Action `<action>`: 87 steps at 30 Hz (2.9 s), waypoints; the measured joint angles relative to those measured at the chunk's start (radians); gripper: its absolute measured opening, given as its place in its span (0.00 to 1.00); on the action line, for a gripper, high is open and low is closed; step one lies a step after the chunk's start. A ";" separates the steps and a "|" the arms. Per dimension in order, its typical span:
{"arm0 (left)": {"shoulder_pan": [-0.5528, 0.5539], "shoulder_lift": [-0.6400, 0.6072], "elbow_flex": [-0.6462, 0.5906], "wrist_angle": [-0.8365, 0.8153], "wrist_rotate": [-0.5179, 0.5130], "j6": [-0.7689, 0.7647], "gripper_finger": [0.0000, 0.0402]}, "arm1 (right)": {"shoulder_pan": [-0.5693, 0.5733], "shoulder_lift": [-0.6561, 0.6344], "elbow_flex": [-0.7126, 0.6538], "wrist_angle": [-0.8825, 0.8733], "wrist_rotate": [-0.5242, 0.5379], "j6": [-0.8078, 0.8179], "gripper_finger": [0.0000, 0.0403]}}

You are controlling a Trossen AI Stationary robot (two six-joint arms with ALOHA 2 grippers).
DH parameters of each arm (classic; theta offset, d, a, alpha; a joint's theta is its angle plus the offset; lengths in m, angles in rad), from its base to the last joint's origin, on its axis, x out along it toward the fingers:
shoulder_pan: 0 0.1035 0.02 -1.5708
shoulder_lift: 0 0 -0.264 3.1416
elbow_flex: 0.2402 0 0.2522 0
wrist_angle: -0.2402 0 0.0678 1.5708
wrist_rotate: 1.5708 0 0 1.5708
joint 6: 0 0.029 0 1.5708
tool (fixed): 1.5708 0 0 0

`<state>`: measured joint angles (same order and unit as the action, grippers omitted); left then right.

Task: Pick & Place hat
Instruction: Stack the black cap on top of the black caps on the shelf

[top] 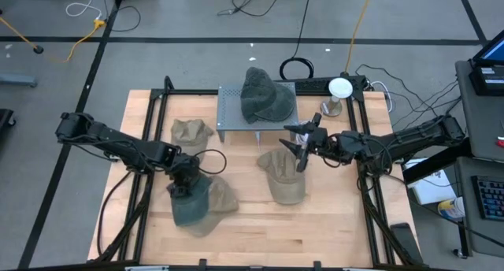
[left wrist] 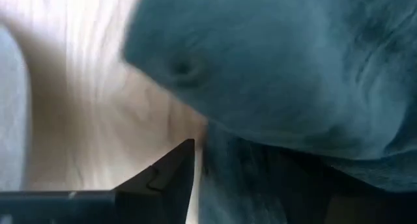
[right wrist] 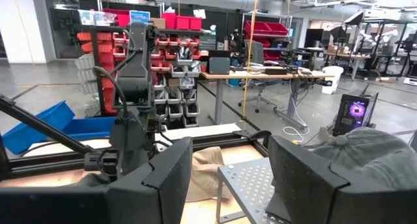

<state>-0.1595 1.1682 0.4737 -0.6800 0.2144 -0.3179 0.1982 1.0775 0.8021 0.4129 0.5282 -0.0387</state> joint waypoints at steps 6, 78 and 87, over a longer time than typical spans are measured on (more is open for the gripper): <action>0.001 0.011 0.009 -0.005 0.009 -0.066 0.24 | 0.000 0.000 0.000 0.000 0.000 -0.007 0.49; 0.290 0.039 0.909 0.281 -0.040 -0.256 0.01 | -0.027 0.148 -0.001 0.051 -0.181 0.600 0.49; 0.293 0.067 0.911 0.400 0.005 -0.256 0.01 | -0.035 0.152 -0.001 0.011 -0.243 0.649 0.49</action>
<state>0.1337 1.2348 1.3847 -0.2803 0.2194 -0.5743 0.1630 1.2297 0.8009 0.4241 0.2853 0.6106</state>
